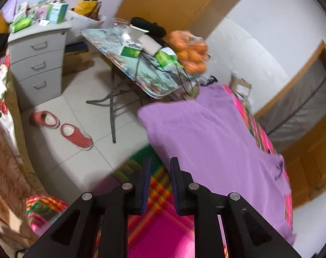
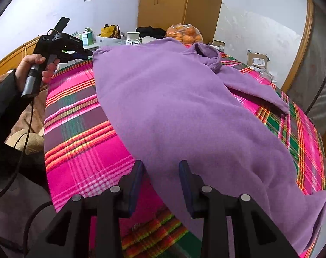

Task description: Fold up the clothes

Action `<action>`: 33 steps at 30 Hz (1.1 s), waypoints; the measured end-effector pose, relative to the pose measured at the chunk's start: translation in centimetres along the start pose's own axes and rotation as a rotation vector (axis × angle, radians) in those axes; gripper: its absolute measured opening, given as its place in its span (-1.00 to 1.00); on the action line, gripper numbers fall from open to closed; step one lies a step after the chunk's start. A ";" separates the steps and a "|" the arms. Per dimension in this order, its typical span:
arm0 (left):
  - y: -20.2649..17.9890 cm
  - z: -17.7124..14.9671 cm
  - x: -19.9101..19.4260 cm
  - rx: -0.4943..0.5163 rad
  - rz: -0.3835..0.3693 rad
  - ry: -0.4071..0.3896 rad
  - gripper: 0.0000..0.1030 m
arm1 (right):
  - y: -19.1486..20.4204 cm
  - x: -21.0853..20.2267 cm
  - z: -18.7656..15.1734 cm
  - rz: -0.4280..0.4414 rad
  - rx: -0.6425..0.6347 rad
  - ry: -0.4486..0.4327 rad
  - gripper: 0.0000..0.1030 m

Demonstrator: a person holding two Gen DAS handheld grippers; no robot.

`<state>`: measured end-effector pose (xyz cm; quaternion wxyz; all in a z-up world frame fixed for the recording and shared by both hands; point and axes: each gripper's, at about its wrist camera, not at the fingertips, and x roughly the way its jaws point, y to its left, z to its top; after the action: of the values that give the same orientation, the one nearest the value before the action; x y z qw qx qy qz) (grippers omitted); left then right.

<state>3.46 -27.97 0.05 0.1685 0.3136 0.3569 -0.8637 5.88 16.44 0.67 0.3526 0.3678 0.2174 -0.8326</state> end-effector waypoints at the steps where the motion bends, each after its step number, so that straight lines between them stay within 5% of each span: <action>1: 0.1 0.4 0.4 -0.013 0.002 -0.003 -0.64 | 0.0 0.1 0.1 0.006 -0.003 0.000 -0.42; 8: 0.9 2.0 2.9 -0.101 0.005 0.024 -0.61 | 0.3 0.2 0.2 0.034 -0.021 -0.002 -0.71; 12: 0.3 2.0 3.3 -0.066 0.007 0.007 -0.63 | 0.1 0.2 0.3 0.042 -0.013 -0.001 -0.82; 15: -0.2 2.0 3.0 -0.028 0.014 -0.016 -0.87 | 0.1 0.2 0.3 0.047 -0.010 -0.001 -0.91; 26: 2.2 0.2 -2.4 -0.009 0.024 -0.068 -0.92 | 0.6 -1.8 -0.9 0.104 -0.052 0.000 -0.93; 33: 3.3 -0.7 -1.9 0.010 0.043 -0.029 -0.91 | 0.9 -1.7 -1.4 0.133 -0.061 0.014 -0.93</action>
<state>6.87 -29.62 -0.76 0.1905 0.3094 0.3435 -0.8660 7.97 17.43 0.97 0.4164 0.3764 0.2202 -0.7978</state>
